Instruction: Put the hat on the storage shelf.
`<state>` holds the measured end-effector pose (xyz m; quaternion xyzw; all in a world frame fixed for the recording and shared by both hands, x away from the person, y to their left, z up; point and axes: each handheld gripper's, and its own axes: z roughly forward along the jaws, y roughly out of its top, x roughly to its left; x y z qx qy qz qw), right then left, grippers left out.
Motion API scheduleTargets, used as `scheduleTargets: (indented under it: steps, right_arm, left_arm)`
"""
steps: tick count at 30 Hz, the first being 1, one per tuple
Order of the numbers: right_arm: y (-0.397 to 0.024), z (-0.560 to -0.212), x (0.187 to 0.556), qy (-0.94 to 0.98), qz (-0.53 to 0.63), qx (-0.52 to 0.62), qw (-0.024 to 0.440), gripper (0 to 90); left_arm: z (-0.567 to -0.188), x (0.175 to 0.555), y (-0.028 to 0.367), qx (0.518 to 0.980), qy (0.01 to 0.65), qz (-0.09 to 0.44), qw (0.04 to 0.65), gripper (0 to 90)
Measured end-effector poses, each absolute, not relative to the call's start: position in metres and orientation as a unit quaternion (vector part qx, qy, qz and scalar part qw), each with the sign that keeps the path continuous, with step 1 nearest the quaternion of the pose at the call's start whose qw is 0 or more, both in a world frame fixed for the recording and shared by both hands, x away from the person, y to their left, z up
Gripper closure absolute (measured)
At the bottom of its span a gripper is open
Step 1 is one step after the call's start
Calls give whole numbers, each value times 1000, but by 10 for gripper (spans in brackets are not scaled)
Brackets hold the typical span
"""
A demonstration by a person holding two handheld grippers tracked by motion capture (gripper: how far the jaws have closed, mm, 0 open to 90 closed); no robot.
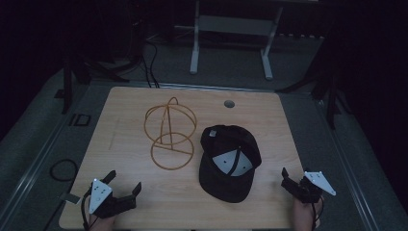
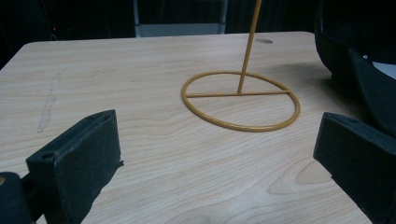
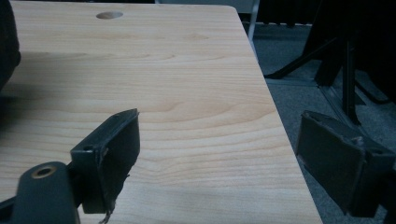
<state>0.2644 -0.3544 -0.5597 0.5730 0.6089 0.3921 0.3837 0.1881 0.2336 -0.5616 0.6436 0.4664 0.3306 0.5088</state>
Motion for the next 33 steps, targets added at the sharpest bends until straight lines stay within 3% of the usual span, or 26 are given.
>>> scheduleTargets:
  steps: [13, 22, 33]
  right_arm:
    - [-360, -554, 266, 606, 404, 588, 352, 139]
    - [-347, -508, 257, 621, 437, 540, 362, 139]
    - [-321, -450, 251, 639, 483, 483, 354, 129]
  left_arm:
    - [-562, 189, 231, 658, 449, 331, 505, 11]
    - [-563, 188, 225, 672, 441, 327, 497, 11]
    - [-556, 184, 221, 672, 449, 275, 520, 11]
